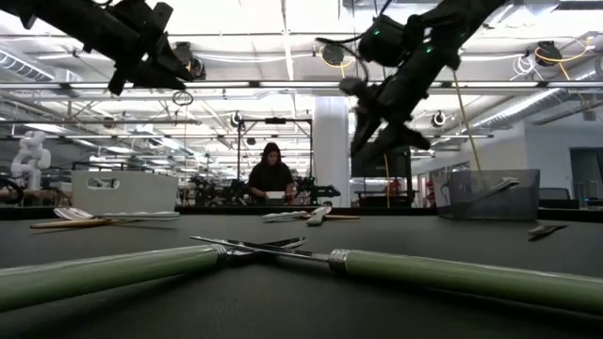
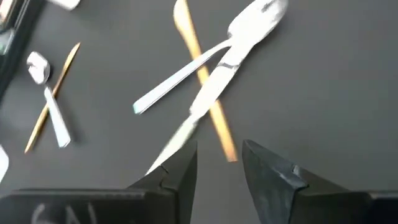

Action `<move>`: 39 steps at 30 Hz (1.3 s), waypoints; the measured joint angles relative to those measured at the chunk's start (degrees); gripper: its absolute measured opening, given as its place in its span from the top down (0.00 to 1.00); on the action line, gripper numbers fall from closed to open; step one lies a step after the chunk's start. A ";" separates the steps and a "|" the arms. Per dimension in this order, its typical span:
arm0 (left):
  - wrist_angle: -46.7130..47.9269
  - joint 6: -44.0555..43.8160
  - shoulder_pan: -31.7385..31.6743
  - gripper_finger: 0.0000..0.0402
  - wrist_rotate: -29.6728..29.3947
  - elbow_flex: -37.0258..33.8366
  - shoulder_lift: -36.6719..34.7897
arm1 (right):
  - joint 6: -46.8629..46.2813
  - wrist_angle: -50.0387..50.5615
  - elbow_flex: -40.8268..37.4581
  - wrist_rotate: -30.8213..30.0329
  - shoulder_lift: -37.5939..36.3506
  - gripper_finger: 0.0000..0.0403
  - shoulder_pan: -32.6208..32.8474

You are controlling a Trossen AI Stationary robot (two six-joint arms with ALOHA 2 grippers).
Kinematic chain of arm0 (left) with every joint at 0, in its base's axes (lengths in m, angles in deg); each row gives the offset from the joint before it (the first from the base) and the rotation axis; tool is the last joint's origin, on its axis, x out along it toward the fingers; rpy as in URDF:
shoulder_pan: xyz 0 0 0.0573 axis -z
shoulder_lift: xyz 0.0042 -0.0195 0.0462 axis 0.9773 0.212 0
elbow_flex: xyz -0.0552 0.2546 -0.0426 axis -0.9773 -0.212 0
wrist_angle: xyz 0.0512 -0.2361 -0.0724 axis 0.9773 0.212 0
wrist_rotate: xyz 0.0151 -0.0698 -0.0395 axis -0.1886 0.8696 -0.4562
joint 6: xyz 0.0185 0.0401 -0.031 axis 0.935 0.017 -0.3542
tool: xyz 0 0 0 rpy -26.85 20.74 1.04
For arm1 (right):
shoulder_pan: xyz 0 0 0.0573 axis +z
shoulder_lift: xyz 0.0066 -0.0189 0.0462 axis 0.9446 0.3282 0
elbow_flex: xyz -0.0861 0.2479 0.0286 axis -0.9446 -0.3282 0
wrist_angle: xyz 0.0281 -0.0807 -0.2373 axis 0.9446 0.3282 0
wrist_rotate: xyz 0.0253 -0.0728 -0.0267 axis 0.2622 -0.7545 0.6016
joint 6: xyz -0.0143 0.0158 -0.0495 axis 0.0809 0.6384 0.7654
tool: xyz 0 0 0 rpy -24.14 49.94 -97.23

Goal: Sort silverware by color (type)
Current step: Put the green knife into the white bin

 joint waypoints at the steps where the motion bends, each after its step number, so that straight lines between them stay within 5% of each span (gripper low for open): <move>1: 0.17 -0.82 0.00 0.67 -0.01 0.32 0.01 | -0.56 -1.91 0.00 0.95 1.57 0.69 0.97; 11: 23.39 -10.40 -0.07 0.67 -1.55 7.68 -0.01 | -2.49 -1.59 9.71 2.43 15.84 0.67 4.71; 27: 26.17 -11.93 0.14 0.67 -0.13 7.87 -0.16 | -4.17 6.64 19.69 -0.11 28.70 0.67 3.01; 39: 26.21 -14.26 0.15 0.67 3.00 7.87 -0.16 | -1.46 2.22 19.50 2.65 28.48 0.92 2.61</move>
